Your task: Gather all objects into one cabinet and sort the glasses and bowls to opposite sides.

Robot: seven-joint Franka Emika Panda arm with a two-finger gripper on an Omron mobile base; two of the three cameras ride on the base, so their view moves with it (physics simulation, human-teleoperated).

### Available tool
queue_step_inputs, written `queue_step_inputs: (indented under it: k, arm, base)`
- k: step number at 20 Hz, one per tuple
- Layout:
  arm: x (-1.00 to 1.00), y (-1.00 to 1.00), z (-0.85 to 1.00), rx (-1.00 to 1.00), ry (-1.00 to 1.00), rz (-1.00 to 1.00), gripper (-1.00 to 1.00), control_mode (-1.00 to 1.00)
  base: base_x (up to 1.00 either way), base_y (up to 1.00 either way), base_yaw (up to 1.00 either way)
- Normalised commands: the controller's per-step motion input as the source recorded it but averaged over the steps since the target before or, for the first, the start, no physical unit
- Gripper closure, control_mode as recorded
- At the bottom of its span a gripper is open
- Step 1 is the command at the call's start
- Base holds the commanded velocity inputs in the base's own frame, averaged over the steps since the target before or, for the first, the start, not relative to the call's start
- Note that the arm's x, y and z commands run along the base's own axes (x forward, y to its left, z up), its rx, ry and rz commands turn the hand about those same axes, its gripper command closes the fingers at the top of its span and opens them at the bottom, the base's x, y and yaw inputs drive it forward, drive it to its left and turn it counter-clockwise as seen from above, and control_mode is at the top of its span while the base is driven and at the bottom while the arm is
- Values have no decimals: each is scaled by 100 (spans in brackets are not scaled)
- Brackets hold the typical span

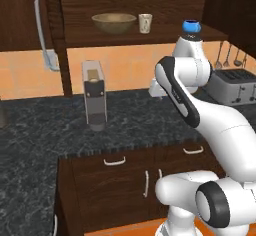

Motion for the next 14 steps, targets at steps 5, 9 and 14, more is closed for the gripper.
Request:
queue_step_inputs:
  k: [5,9,14]
  arm:
    - [0,0,0,0,0,0,-100,100]
    - [0,0,0,0,0,0,-100,100]
    - [0,0,0,0,0,0,-100,100]
  base:
    - [-72,-48,0]
    - [-33,-80,0]
    - [-10,-100,0]
